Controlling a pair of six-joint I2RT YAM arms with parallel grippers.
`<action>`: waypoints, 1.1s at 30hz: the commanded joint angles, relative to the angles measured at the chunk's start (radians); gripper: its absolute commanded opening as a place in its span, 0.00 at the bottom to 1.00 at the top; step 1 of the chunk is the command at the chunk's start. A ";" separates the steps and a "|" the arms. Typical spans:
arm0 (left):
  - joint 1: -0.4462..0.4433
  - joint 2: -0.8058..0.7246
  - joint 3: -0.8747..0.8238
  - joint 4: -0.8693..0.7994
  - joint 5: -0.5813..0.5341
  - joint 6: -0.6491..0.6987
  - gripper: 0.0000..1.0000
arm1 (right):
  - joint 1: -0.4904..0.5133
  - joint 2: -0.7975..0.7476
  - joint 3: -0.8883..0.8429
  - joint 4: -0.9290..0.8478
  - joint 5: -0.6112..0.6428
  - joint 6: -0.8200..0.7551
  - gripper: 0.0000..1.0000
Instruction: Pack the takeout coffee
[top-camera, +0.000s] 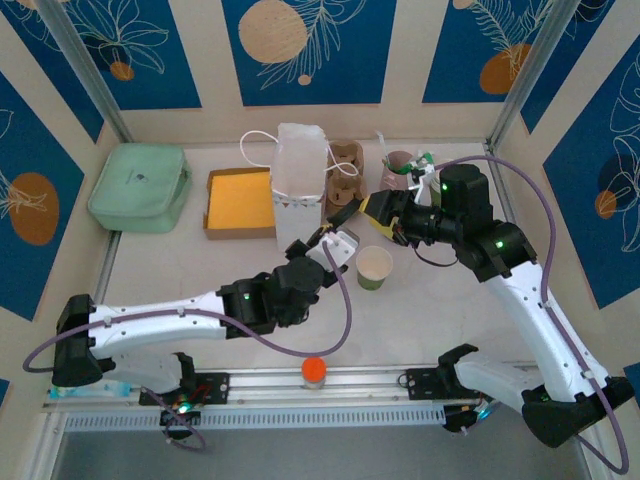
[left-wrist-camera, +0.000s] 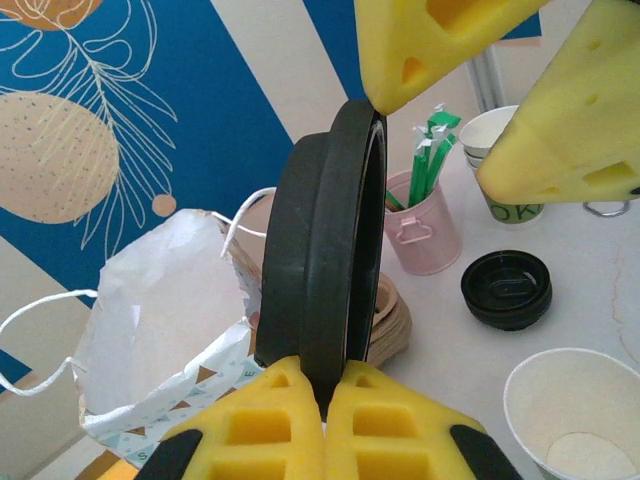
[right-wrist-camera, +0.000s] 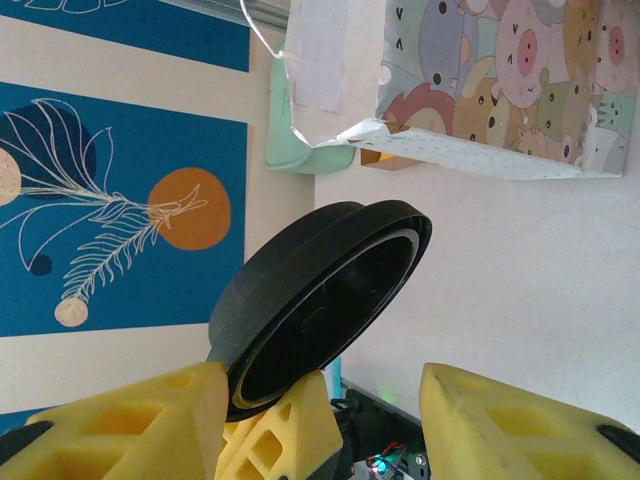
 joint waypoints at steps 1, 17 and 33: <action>-0.015 0.004 -0.002 0.041 -0.014 0.017 0.00 | -0.004 0.000 0.028 0.012 -0.028 0.010 0.54; -0.016 0.006 0.001 0.050 -0.014 0.014 0.00 | -0.008 -0.015 0.043 -0.004 -0.027 0.008 0.54; -0.029 0.033 0.010 0.067 -0.008 0.039 0.00 | -0.009 0.020 0.030 0.036 -0.042 0.013 0.40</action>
